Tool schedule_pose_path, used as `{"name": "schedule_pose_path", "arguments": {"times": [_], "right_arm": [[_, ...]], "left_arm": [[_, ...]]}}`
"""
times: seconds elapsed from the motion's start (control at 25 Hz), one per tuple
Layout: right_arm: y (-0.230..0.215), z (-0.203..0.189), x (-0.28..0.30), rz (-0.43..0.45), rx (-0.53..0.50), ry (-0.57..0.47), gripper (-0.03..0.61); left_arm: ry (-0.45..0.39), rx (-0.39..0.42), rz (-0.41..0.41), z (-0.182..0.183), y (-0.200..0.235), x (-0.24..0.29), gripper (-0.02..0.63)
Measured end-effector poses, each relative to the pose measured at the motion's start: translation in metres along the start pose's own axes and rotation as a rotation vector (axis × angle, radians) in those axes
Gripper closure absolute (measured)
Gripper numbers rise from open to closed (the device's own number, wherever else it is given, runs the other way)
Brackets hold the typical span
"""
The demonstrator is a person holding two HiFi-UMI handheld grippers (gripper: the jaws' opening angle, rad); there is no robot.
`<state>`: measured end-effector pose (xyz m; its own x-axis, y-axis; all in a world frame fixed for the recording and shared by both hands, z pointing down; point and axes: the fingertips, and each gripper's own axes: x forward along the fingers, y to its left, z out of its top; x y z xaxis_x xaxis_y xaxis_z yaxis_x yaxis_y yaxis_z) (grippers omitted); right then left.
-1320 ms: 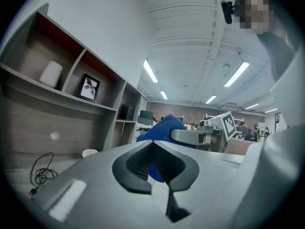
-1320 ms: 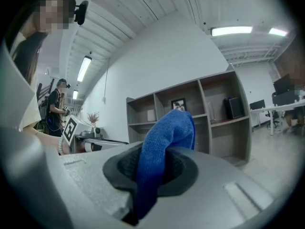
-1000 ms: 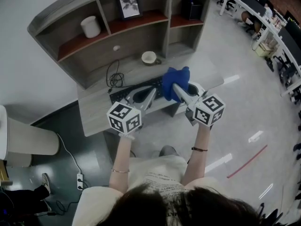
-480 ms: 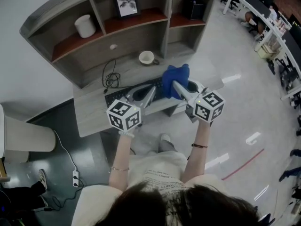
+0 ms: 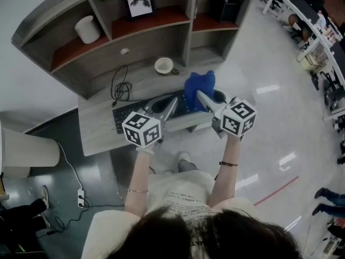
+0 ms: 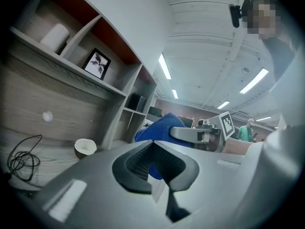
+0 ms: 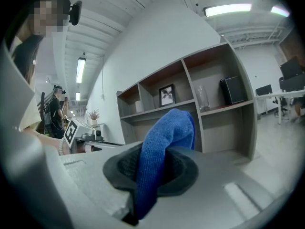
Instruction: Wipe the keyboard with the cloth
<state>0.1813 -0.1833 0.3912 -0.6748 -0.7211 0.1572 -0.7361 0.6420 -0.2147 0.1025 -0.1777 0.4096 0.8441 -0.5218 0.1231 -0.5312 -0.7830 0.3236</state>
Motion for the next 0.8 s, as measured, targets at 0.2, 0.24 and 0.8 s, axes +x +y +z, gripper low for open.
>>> {"name": "schedule_pose_path", "arguments": {"times": [0.2,0.24,0.8], "right_arm": [[-0.021,-0.008,0.002,0.024,0.022,0.037,0.520],[-0.025,-0.009,0.002,0.028,0.025,0.044,0.519],[-0.065,-0.044,0.009,0.056,0.066,0.148,0.520]], "left_arm": [[0.016,-0.041,0.021,-0.010,0.002,0.021,0.612],[0.020,-0.050,0.025,-0.012,0.002,0.024,0.612],[0.059,-0.177,0.072,-0.052,0.011,0.060,0.612]]}}
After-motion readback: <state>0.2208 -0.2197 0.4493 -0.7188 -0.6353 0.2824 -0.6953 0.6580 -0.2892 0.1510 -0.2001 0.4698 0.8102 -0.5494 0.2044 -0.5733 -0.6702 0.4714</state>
